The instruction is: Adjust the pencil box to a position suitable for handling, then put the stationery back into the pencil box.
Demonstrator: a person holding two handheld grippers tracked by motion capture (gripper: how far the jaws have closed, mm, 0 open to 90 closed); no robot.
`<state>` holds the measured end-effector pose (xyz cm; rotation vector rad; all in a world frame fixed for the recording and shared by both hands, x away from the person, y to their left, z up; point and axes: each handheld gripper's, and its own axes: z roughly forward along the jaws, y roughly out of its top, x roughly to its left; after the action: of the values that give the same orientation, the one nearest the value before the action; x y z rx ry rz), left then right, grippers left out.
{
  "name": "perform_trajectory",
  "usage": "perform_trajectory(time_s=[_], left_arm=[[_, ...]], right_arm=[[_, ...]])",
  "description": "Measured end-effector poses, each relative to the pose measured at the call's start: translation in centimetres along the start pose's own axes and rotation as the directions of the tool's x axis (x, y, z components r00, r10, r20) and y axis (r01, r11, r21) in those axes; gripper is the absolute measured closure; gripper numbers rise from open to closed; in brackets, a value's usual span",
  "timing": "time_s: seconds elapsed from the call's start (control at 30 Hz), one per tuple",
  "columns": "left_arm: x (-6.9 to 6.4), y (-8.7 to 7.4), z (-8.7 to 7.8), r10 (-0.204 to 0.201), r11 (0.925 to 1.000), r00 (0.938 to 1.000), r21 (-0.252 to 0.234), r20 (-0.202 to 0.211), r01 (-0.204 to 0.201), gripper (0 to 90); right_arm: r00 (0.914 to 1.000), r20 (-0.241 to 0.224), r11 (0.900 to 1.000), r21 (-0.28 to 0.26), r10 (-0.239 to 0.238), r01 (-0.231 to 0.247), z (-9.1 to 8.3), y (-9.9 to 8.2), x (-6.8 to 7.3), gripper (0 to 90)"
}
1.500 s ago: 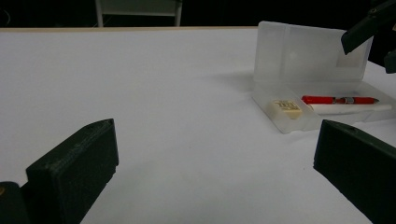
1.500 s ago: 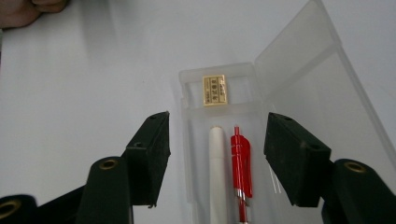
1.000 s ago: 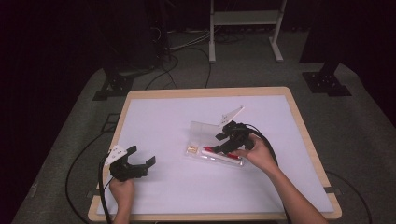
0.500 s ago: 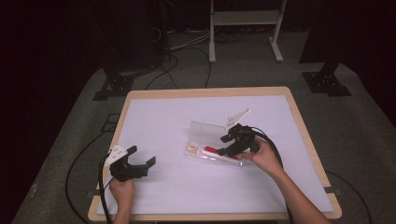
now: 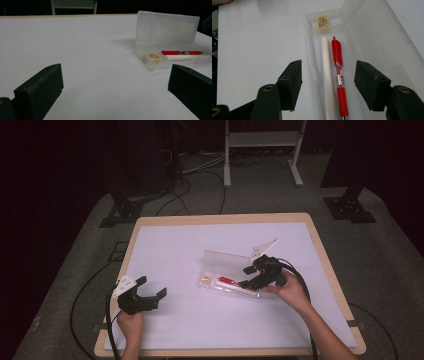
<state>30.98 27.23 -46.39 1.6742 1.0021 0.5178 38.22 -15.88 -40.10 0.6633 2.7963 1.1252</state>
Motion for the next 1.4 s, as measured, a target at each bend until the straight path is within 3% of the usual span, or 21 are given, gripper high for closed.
perform_trajectory(time_s=[1.4], left_arm=[[-0.1,0.0,0.1,0.005,1.0,1.0,0.008,-0.004,-0.005,0.0]], right_arm=[[0.9983,0.022,0.9983,-0.023,0.054,-0.054,-3.1,-5.0,-0.3,37.3]])
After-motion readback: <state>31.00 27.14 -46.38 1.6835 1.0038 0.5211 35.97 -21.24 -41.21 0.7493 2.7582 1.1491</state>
